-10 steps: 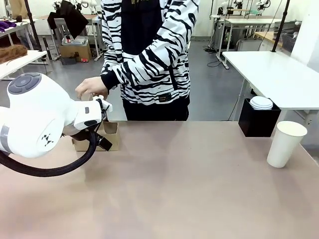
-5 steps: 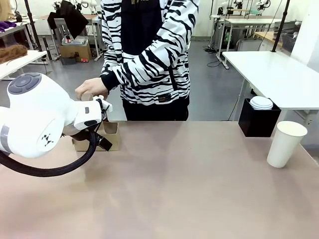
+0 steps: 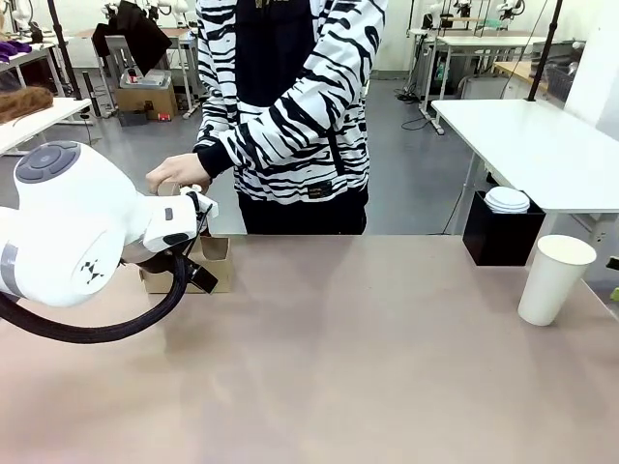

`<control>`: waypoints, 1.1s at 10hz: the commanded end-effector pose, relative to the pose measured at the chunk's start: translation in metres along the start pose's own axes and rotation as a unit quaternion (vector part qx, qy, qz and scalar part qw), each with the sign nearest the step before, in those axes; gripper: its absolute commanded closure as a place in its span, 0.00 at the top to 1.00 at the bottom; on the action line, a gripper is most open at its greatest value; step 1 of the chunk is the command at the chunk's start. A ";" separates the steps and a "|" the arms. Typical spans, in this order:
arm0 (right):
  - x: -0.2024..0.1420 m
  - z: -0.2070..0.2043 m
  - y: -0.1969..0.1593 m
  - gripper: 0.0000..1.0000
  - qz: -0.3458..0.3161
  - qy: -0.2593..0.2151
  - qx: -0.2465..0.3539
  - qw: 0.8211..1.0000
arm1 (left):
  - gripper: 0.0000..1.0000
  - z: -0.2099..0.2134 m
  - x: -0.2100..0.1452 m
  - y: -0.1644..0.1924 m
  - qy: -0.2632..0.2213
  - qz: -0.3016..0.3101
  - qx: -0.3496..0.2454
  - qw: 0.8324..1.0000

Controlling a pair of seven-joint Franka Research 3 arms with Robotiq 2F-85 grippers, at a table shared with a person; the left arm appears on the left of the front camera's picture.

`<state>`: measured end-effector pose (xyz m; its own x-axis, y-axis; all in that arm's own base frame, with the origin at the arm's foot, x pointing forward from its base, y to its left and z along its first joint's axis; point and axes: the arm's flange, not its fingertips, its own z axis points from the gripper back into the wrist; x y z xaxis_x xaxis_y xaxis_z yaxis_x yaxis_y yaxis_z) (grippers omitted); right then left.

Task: Pour a drink into a cup and package it in a carrier.
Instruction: Pick up the 600 ml Paper Cup and place it in the middle top area of the table.

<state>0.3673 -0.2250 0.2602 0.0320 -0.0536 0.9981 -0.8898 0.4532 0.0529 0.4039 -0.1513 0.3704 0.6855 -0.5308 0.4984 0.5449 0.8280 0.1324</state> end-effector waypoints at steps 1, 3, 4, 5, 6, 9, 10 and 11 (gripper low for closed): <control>0.005 0.003 0.000 1.00 0.010 0.000 0.006 1.000 | 1.00 0.000 0.000 0.000 0.000 0.000 0.000 1.000; 0.005 0.003 0.000 1.00 0.010 0.000 0.006 1.000 | 1.00 0.000 0.000 0.000 0.000 0.000 0.000 1.000; -0.001 0.001 0.000 1.00 0.000 0.001 0.000 1.000 | 1.00 0.000 0.000 0.000 0.000 0.000 0.000 1.000; -0.014 -0.009 -0.012 1.00 -0.018 0.009 -0.008 1.000 | 1.00 0.000 0.000 0.000 0.000 0.000 0.000 1.000; -0.024 -0.017 -0.022 1.00 -0.020 0.012 -0.023 0.999 | 1.00 0.000 0.000 0.000 0.000 0.000 0.000 1.000; -0.048 -0.035 -0.037 1.00 -0.027 0.014 -0.033 0.999 | 1.00 0.000 0.000 0.000 0.000 0.000 0.000 1.000; -0.053 -0.043 -0.040 1.00 -0.026 0.014 -0.037 0.999 | 1.00 0.000 0.000 0.000 0.000 0.000 0.000 1.000; -0.057 -0.051 -0.043 1.00 -0.027 0.014 -0.036 0.999 | 1.00 0.000 0.000 0.000 0.000 0.000 0.000 1.000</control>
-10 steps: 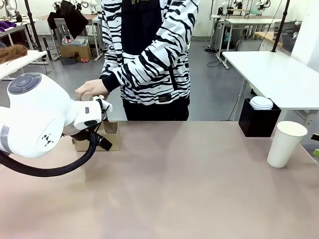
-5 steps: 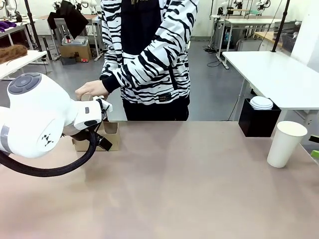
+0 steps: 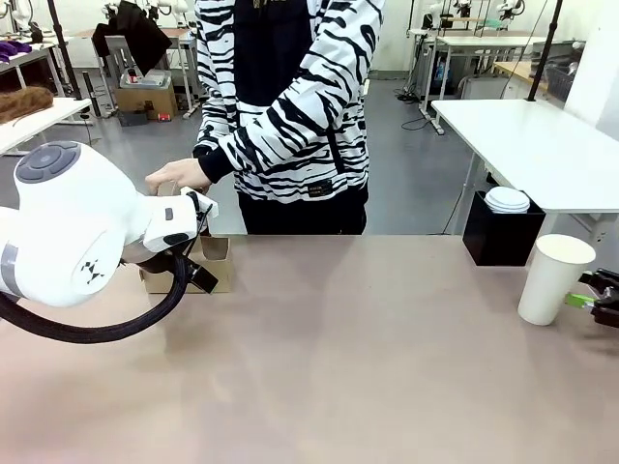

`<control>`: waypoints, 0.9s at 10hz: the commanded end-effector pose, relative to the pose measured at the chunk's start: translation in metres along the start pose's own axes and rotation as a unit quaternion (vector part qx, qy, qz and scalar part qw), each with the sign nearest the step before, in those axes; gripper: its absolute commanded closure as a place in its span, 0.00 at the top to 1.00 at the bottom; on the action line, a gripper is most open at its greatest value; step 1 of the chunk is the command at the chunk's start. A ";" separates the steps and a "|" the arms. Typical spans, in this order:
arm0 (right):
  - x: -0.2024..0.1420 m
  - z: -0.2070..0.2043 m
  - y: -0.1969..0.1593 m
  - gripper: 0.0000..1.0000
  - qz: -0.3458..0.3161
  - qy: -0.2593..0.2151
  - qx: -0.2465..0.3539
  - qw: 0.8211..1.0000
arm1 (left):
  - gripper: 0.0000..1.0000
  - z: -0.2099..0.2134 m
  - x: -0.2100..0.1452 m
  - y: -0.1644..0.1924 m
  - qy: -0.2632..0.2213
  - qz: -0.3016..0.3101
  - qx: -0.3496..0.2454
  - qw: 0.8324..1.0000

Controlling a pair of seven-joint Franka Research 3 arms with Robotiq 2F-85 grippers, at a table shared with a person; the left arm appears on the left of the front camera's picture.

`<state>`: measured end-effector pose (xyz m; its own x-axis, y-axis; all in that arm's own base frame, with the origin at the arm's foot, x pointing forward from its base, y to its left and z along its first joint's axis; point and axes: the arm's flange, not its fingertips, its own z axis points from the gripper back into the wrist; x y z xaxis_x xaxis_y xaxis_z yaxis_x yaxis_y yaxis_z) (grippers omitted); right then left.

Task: Pour a drink into a cup and package it in a carrier.
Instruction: Pick up the 600 ml Paper Cup and place it in the middle top area of the table.

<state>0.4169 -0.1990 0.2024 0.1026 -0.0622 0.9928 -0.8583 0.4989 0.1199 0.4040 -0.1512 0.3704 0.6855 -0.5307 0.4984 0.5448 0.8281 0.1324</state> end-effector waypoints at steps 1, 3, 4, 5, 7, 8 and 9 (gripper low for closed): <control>-0.003 -0.014 -0.010 1.00 0.008 0.000 -0.012 1.000 | 1.00 0.000 0.000 0.000 0.000 0.000 0.000 1.000; -0.007 -0.025 -0.014 1.00 0.012 -0.006 -0.010 1.000 | 1.00 0.000 0.000 0.000 0.000 0.000 0.000 1.000; -0.006 -0.030 -0.012 1.00 0.007 -0.008 0.002 1.000 | 1.00 0.000 0.000 0.000 0.000 0.000 0.000 1.000; -0.005 -0.031 -0.009 1.00 0.001 -0.009 0.019 1.000 | 1.00 0.000 0.000 0.000 0.000 0.000 0.000 1.000; -0.001 -0.034 -0.005 1.00 -0.013 -0.019 0.045 0.999 | 1.00 0.000 0.000 0.000 0.000 0.000 0.000 1.000; 0.001 -0.037 -0.003 1.00 -0.022 -0.019 0.057 0.998 | 1.00 0.000 0.000 0.000 0.000 0.000 0.000 1.000; 0.003 -0.038 -0.002 1.00 -0.032 -0.023 0.070 0.997 | 1.00 0.000 0.000 0.000 0.000 0.000 0.000 1.000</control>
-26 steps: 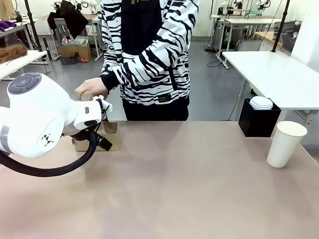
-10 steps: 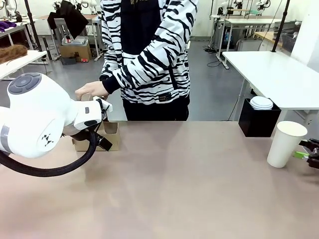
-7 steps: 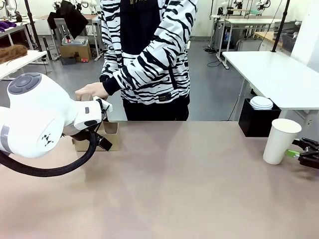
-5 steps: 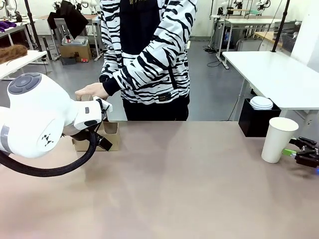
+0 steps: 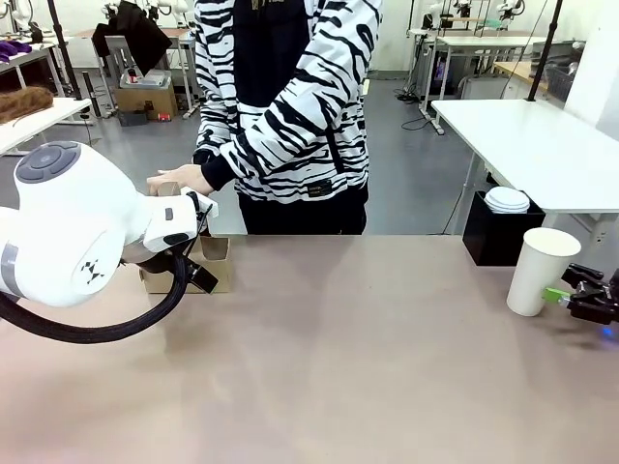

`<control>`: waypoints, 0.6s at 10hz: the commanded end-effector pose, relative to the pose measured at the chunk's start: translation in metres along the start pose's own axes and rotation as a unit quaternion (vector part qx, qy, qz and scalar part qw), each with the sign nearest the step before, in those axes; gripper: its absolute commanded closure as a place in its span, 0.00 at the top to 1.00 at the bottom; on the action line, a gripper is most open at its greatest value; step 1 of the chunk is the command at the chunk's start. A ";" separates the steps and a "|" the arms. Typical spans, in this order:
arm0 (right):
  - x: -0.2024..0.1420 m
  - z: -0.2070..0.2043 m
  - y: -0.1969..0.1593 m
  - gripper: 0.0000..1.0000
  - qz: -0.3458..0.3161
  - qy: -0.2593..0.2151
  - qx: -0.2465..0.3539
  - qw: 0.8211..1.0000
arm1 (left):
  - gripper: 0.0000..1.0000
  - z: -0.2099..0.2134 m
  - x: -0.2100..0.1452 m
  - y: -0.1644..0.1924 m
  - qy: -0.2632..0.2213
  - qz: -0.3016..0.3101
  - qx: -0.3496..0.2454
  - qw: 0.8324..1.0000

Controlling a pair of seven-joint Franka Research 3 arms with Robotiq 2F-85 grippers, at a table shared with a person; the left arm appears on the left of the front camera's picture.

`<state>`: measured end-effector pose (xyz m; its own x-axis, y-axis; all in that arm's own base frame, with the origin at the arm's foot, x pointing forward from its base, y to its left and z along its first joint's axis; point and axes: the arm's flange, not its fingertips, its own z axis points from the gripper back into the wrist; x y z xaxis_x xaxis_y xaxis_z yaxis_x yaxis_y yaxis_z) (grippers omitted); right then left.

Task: Pour a drink into a cup and package it in a carrier.
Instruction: Pick up the 600 ml Paper Cup and place it in the middle top area of the table.

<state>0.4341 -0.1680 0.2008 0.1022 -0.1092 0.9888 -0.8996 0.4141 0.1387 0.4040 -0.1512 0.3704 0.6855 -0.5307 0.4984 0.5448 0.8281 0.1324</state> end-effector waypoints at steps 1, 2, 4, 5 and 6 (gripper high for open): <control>0.005 -0.005 -0.001 1.00 -0.025 -0.007 0.030 0.999 | 1.00 0.000 0.000 0.000 0.000 0.000 0.000 1.000; 0.005 -0.009 -0.003 1.00 -0.028 -0.011 0.032 0.999 | 1.00 0.000 0.000 0.000 0.000 0.000 0.000 1.000; 0.004 -0.023 -0.008 1.00 -0.034 -0.004 0.029 0.999 | 1.00 0.000 0.000 0.000 0.000 0.000 0.000 1.000; 0.003 -0.029 -0.011 1.00 -0.035 0.004 0.032 0.999 | 1.00 0.000 0.000 0.000 0.000 0.000 0.000 1.000; 0.001 -0.033 -0.015 1.00 -0.032 0.011 0.026 0.999 | 1.00 0.000 0.000 0.000 0.000 0.000 0.000 1.000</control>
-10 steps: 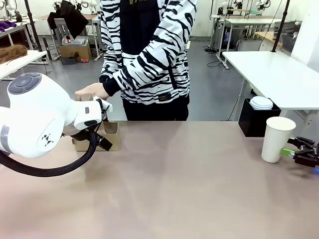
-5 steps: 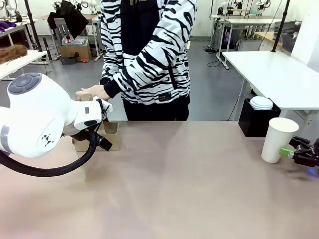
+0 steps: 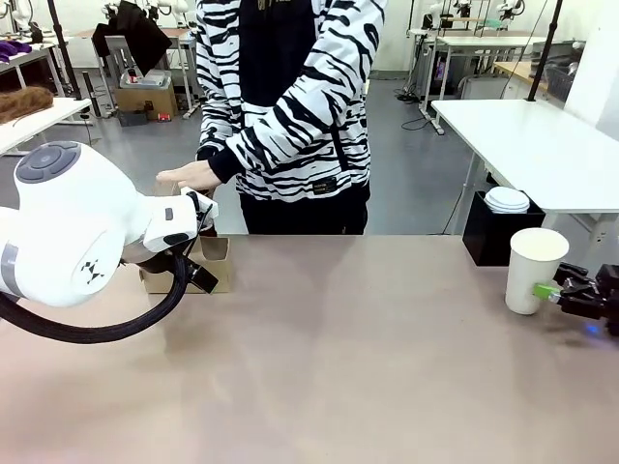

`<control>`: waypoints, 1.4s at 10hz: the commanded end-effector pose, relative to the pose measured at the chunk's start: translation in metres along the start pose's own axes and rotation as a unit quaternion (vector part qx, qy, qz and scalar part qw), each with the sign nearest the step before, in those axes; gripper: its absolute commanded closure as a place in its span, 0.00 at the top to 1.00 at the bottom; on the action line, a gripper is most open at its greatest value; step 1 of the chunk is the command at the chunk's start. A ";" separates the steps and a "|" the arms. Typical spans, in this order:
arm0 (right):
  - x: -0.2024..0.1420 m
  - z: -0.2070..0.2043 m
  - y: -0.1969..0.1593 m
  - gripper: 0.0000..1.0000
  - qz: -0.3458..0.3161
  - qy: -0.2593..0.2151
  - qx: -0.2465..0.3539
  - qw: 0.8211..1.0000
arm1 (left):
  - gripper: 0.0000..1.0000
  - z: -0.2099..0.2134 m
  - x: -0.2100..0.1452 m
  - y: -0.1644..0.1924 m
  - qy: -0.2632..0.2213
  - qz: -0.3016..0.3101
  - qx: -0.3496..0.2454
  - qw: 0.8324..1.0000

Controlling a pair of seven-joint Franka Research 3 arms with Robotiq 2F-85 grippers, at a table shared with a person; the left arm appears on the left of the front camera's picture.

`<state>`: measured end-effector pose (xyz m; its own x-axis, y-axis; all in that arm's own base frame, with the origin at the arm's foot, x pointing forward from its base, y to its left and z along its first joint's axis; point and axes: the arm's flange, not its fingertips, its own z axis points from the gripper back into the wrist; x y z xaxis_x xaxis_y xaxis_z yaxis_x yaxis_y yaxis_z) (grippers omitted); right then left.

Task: Pour a drink into a cup and package it in a carrier.
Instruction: Pick up the 600 ml Paper Cup and place it in the middle top area of the table.

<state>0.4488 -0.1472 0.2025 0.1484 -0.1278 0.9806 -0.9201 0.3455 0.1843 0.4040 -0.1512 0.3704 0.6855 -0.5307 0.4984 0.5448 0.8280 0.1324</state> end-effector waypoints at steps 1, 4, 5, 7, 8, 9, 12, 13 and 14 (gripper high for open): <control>0.001 -0.010 -0.016 1.00 -0.009 0.013 -0.012 1.000 | 1.00 0.000 0.000 0.000 0.000 0.000 0.000 1.000; 0.001 -0.016 -0.025 1.00 -0.009 0.020 -0.014 1.000 | 1.00 0.000 0.000 0.000 0.000 0.000 0.000 1.000; 0.003 -0.020 -0.028 1.00 -0.011 0.020 -0.012 1.000 | 1.00 0.000 0.000 0.000 0.000 0.000 0.000 1.000; 0.004 -0.027 -0.030 1.00 -0.021 0.023 -0.004 1.000 | 1.00 0.000 0.000 0.000 0.000 0.000 0.000 1.000; 0.004 -0.028 -0.031 1.00 -0.022 0.027 -0.004 0.999 | 1.00 0.000 0.000 0.000 0.000 0.000 0.000 1.000; 0.004 -0.029 -0.031 1.00 -0.023 0.029 -0.002 0.999 | 1.00 0.000 0.000 0.000 0.000 0.000 0.000 1.000; 0.001 -0.024 -0.024 0.81 -0.014 0.024 0.002 1.000 | 1.00 0.000 0.000 0.000 0.000 0.000 0.000 1.000; 0.001 -0.024 -0.024 0.81 -0.014 0.024 0.002 1.000 | 1.00 0.000 0.000 0.000 0.000 0.000 0.000 1.000; 0.001 -0.024 -0.024 0.81 -0.014 0.024 0.002 1.000 | 1.00 0.000 0.000 0.000 0.000 0.000 0.000 1.000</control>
<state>0.4793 -0.1340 0.2007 0.1954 -0.0935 0.9763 -0.9160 0.3382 0.2157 0.4040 -0.1512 0.3704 0.6855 -0.5307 0.4984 0.5448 0.8281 0.1324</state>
